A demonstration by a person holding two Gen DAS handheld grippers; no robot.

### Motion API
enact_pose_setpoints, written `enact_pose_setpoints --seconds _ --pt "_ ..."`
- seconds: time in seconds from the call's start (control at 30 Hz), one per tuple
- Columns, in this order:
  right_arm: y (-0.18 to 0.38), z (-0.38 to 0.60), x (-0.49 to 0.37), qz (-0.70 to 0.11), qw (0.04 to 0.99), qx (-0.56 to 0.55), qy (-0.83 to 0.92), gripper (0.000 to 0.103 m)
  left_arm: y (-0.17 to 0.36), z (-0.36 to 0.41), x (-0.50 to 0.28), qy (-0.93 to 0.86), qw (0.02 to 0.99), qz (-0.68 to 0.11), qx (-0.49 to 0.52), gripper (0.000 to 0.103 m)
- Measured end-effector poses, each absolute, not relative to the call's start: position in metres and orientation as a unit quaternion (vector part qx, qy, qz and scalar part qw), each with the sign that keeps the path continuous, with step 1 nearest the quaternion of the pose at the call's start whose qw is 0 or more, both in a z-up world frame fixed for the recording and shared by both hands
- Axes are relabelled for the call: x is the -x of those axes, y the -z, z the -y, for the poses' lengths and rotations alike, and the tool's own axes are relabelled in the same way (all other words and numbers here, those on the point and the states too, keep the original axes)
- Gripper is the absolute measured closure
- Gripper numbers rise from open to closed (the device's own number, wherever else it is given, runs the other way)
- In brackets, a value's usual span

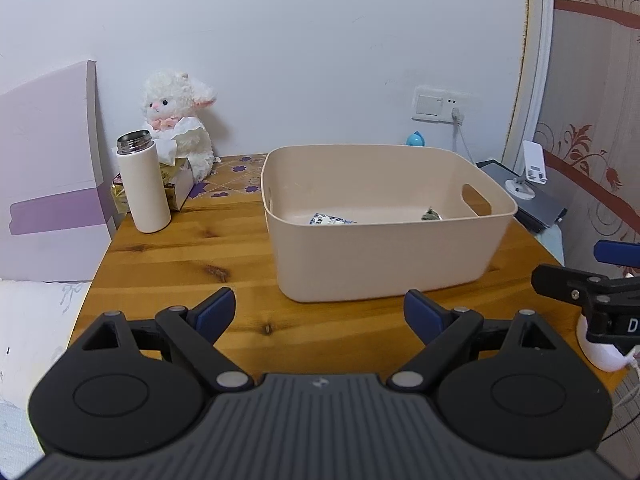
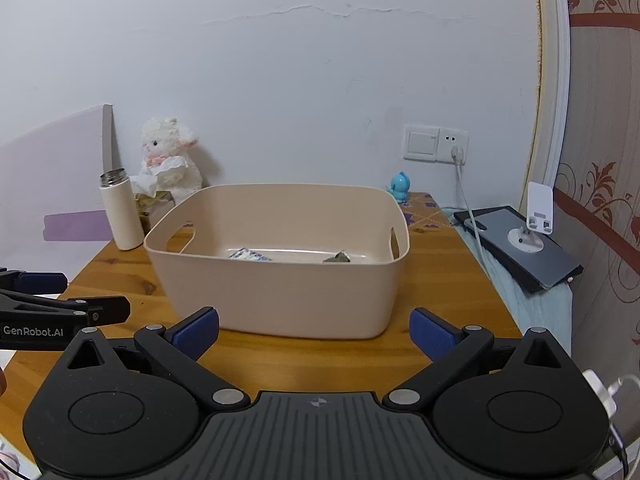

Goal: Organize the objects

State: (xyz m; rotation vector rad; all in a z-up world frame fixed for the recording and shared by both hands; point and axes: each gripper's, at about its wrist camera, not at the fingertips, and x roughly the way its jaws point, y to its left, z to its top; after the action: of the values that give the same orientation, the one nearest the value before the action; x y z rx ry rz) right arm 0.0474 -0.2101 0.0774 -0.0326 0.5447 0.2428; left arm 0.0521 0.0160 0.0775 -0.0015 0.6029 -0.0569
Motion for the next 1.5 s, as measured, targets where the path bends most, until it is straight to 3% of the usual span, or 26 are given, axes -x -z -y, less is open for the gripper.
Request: enact_pose_setpoints --seconds 0.57,1.5 --pt "-0.087 0.215 0.0 -0.256 0.957 0.005 -0.136 0.0 -0.084 -0.01 0.01 0.031 0.959 -0.28 -0.01 0.011" --pt "-0.09 0.216 0.02 -0.259 0.956 0.016 -0.137 0.0 -0.087 -0.006 0.026 0.044 0.957 -0.288 -0.01 0.011"
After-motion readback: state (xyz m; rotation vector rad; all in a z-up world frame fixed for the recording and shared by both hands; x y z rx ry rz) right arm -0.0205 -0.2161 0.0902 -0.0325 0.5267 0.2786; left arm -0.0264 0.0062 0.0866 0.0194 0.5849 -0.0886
